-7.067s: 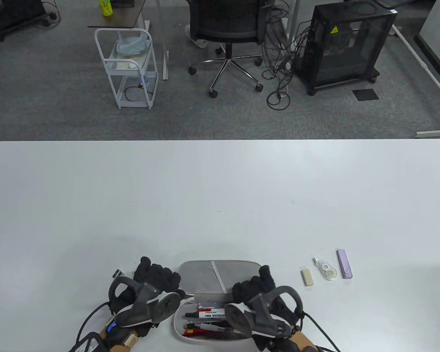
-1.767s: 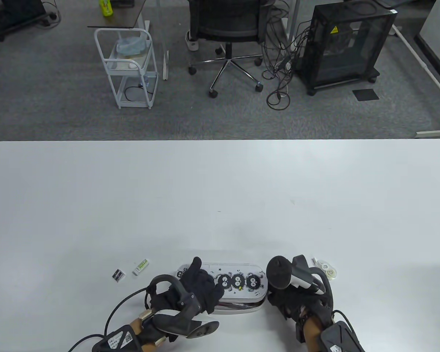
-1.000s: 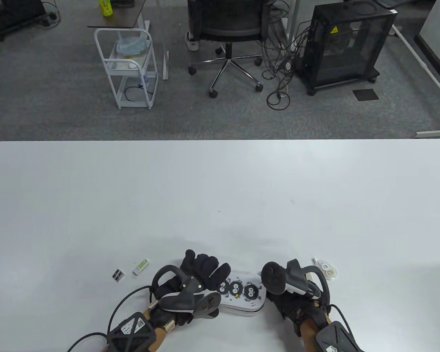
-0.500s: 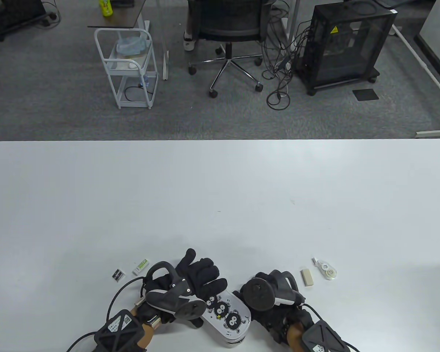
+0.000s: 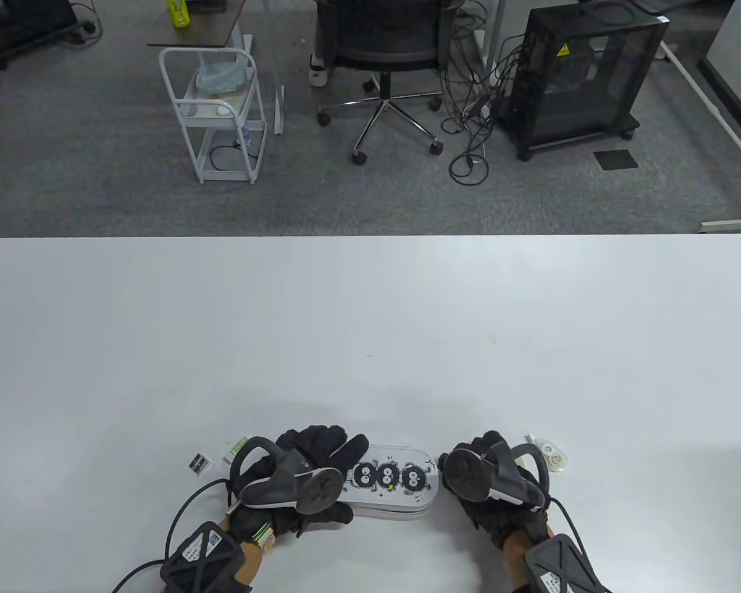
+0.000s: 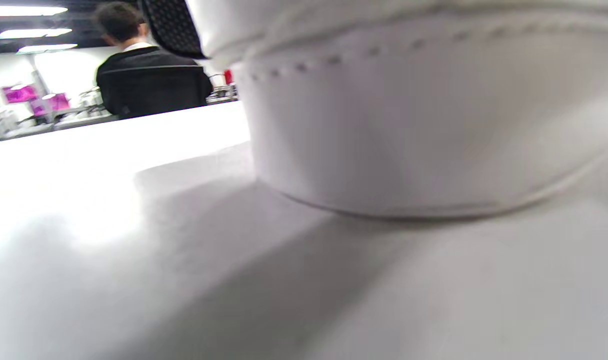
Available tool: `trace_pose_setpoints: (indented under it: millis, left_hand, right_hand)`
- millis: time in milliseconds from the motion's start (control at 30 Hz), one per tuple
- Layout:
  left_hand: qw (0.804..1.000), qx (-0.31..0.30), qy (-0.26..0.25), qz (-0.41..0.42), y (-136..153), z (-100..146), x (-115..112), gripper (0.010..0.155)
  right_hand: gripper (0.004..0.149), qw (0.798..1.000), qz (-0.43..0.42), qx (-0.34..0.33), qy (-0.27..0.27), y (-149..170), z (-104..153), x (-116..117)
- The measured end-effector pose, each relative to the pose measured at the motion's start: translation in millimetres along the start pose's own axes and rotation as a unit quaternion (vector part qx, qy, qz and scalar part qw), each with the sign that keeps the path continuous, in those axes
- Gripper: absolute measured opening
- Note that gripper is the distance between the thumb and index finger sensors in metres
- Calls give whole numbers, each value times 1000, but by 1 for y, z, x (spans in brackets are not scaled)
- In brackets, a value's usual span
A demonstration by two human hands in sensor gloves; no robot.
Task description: Pack double-layer zippered pencil case
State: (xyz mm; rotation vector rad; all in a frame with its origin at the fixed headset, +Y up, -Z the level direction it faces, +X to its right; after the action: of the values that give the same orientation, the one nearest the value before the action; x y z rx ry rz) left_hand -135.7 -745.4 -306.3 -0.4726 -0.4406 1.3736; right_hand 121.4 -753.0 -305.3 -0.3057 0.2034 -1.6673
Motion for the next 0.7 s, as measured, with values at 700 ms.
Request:
trace_pose_setpoints:
  millis: [700]
  left_hand:
    - [997,54,-9,57,-39,11,17,88]
  right_hand:
    - [48,999,-38,-26,-28,-84,4,15]
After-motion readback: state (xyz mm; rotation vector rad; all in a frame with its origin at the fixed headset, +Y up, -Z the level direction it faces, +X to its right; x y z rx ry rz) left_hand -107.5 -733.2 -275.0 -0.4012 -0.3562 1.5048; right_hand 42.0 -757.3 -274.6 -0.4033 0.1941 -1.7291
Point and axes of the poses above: the tracker on the back of each hand, its own y axis roughly to the little-finger side, its own z axis roughly from the fingertips to the wrist, x = y × z, the point moved 1 cm from there along -z, roughly from the wrist to the fingertips, and after that the axes turned 3 degrees about x, right-handed, at the moved point
